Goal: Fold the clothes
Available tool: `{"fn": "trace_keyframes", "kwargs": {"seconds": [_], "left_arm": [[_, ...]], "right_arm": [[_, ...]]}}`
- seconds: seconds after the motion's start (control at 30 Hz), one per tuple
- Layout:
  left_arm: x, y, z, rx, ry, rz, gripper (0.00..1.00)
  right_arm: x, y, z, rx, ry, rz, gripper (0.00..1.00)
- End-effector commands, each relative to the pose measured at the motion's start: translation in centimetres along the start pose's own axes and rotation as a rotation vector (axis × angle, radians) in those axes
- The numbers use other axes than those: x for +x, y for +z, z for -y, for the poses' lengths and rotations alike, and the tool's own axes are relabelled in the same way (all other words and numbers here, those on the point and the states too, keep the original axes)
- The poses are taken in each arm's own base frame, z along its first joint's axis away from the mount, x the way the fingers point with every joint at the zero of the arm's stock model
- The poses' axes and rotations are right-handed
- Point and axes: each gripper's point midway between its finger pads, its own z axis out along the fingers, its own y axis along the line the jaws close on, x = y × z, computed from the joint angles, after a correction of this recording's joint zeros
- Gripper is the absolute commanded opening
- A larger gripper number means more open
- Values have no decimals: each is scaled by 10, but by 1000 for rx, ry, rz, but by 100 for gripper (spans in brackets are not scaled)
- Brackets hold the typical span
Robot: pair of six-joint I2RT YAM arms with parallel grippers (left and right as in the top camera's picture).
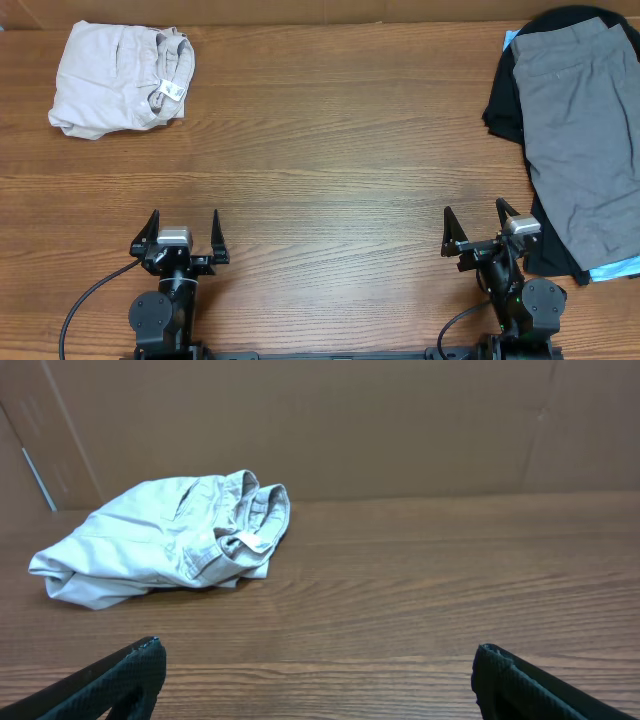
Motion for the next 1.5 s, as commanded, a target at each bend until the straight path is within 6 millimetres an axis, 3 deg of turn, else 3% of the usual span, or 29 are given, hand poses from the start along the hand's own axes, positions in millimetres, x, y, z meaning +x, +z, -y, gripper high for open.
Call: {"fn": "trace_keyframes", "kwargs": {"seconds": [0.0, 0.43, 0.5, 0.6, 1.0, 1.33, 1.47], "left_arm": [[0, 0, 0, -3, -12, 4, 100], [0, 0, 0, -2, -13, 5, 100], [-5, 0, -1, -9, -8, 23, 100], [-6, 0, -2, -11, -3, 27, 100], [-1, 0, 4, 25, -65, 7, 100], [-2, -1, 8, 44, -64, 10, 100], [-18, -4, 7, 43, -65, 38, 100]], "right_arm": [[2, 0, -2, -8, -1, 2, 100], [1, 0, 0, 2, -3, 5, 100], [-4, -1, 24, 145, -30, 31, 100], [3, -4, 37, 217, -24, 2, 100], [3, -3, 36, 211, -23, 5, 100], [-2, 0, 14, 84, 55, 24, 100], [-28, -4, 8, 66, 112, 70, 100]]}}
